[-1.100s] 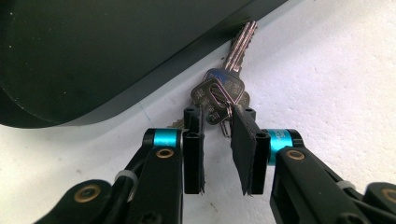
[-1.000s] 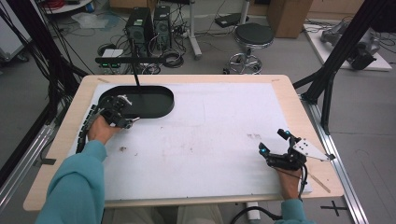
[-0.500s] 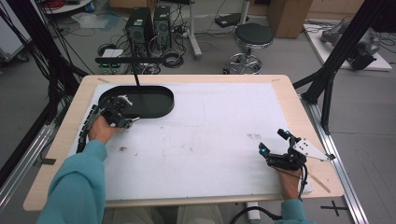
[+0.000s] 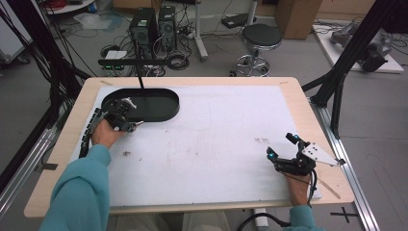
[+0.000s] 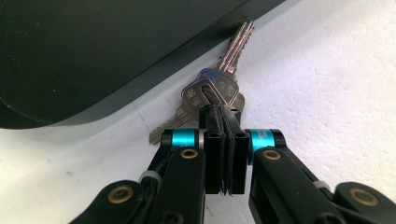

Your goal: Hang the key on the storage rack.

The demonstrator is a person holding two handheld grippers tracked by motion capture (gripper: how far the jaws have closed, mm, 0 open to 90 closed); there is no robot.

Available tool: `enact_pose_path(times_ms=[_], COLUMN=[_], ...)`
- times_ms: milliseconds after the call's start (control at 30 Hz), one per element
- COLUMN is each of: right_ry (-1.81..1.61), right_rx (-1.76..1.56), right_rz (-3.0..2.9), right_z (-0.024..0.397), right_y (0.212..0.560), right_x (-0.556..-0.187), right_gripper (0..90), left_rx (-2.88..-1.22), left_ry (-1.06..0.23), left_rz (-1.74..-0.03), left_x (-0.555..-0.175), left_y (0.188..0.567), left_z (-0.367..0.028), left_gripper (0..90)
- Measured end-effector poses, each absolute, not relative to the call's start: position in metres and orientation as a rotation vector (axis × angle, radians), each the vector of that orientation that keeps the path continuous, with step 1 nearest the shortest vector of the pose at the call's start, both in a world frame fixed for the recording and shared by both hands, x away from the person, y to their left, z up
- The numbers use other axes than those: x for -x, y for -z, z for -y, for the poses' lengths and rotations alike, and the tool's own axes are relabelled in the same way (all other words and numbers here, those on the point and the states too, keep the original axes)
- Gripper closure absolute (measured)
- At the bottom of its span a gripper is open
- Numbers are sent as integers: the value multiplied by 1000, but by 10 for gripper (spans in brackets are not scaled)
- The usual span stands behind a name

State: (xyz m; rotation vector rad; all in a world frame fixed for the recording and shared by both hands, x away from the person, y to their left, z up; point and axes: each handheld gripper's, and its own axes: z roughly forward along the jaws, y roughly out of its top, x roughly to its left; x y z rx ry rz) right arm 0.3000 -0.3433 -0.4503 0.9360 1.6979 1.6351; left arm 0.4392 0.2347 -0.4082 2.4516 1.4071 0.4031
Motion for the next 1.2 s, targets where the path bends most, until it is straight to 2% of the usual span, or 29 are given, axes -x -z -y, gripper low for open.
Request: enact_pose_path(times_ms=[433,867,1200], right_ry=[-1639,-1639,-1634], right_rx=[-938,-937,-938], right_rz=[-1695,-1695,-1695], right_z=[343,343,343], right_y=[450,450,450], right_x=[-300,-300,-300], right_gripper=[9,9,9], left_rx=[-2410,-2266,-2115], left_ry=[-356,-346,-291], left_rz=[-1379,-1255,-1186], left_x=[-437,-428,-425], left_y=[401,380,367], left_z=[-243,-253,-262], left_gripper=[884,884,885])
